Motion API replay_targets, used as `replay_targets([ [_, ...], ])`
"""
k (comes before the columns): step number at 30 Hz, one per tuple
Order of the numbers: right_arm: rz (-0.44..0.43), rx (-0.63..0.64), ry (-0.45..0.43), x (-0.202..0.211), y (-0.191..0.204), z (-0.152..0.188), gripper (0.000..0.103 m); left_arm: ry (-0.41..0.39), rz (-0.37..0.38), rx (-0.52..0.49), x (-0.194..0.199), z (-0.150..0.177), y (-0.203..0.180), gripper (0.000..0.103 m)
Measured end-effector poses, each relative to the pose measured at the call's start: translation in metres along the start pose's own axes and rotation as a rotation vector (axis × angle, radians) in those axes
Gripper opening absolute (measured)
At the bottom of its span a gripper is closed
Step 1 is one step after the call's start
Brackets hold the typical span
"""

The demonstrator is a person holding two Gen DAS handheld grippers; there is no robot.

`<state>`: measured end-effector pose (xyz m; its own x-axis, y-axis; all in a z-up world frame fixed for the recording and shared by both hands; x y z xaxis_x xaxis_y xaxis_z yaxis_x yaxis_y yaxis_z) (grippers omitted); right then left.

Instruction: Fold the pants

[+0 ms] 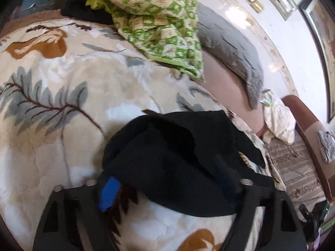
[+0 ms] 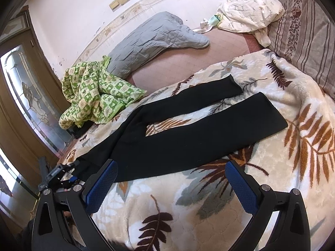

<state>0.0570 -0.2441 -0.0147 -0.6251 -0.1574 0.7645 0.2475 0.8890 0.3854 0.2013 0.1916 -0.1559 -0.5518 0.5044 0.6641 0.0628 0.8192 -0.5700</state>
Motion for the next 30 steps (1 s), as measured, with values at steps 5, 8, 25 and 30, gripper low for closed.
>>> replay_targets([
  [5,-0.02,-0.069,0.028,0.005,-0.018,-0.011,0.102,-0.018,-0.002,0.112,0.0,0.005,0.013,0.014],
  [8,0.048,-0.097,0.015,0.019,-0.048,-0.029,0.102,-0.051,0.023,0.111,0.008,0.008,0.008,0.011],
  [25,-0.12,-0.542,0.183,-0.045,-0.189,-0.047,0.045,-0.08,0.016,0.075,-0.002,0.015,0.001,0.007],
  [30,-0.104,-0.506,0.165,-0.059,-0.191,-0.057,0.003,-0.093,-0.013,0.088,0.007,0.019,0.0,0.005],
])
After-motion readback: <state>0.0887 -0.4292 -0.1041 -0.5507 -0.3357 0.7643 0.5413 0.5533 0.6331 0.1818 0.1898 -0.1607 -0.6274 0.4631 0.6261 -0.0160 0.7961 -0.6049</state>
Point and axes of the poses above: each gripper's, at about its wrist camera, not at the fingertips, and x roughly against the way its jaws point, y to its left, z to its underside, the point moved 2 cm from there along -x, roughly the way its jaws point, and after that the axes turned 9 degrees about y, right-handed, at the moved point
